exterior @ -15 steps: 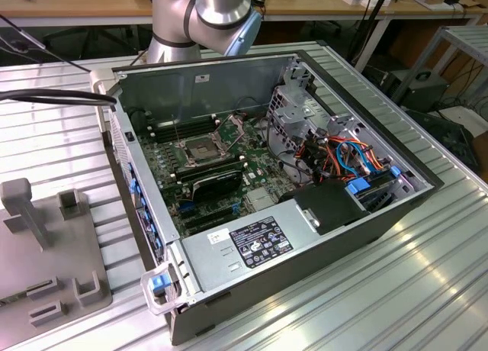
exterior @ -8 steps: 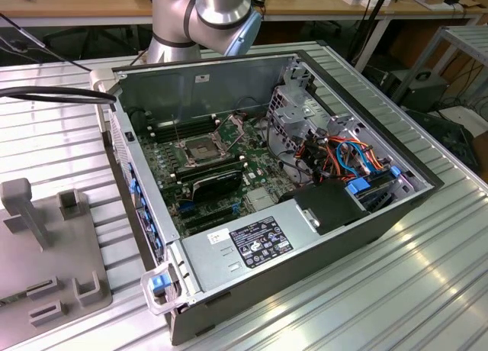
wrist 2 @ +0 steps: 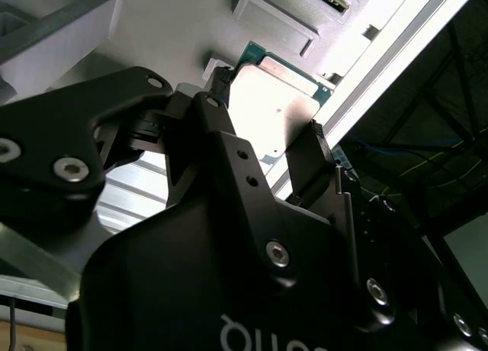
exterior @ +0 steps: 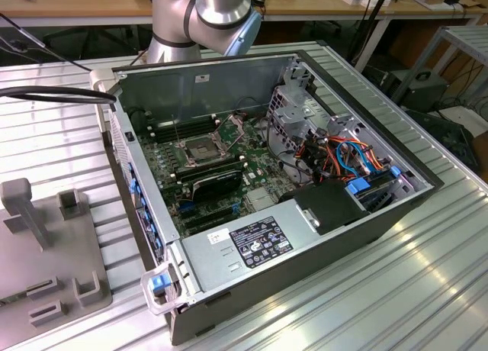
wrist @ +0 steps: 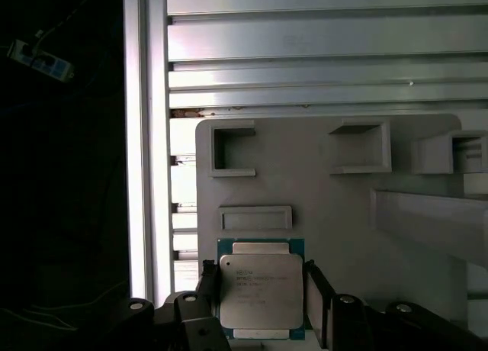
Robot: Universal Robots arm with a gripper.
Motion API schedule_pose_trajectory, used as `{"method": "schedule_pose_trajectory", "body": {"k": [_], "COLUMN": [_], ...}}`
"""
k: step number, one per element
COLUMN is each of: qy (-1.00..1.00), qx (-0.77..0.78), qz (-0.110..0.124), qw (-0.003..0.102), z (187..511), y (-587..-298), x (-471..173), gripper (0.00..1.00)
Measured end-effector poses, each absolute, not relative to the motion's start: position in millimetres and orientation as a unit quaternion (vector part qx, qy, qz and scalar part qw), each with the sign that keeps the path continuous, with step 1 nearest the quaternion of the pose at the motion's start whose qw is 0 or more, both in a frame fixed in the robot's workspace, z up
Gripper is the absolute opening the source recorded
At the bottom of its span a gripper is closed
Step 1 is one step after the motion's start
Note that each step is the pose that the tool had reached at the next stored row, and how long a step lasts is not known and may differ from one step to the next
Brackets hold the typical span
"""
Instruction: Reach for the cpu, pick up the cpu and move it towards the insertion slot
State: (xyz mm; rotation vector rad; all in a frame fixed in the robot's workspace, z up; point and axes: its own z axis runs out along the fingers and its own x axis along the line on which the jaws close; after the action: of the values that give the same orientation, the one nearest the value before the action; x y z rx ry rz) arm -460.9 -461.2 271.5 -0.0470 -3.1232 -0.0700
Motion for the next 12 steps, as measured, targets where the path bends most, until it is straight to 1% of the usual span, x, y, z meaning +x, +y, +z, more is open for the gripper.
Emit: {"method": "schedule_pose_trajectory", "body": {"k": [12], "qy": [-1.0], "qx": [-0.015], "qz": [-0.022], "qw": [0.009], "z": [277.5], "y": [-461.1], "x": [-460.9], "gripper": [0.55]}}
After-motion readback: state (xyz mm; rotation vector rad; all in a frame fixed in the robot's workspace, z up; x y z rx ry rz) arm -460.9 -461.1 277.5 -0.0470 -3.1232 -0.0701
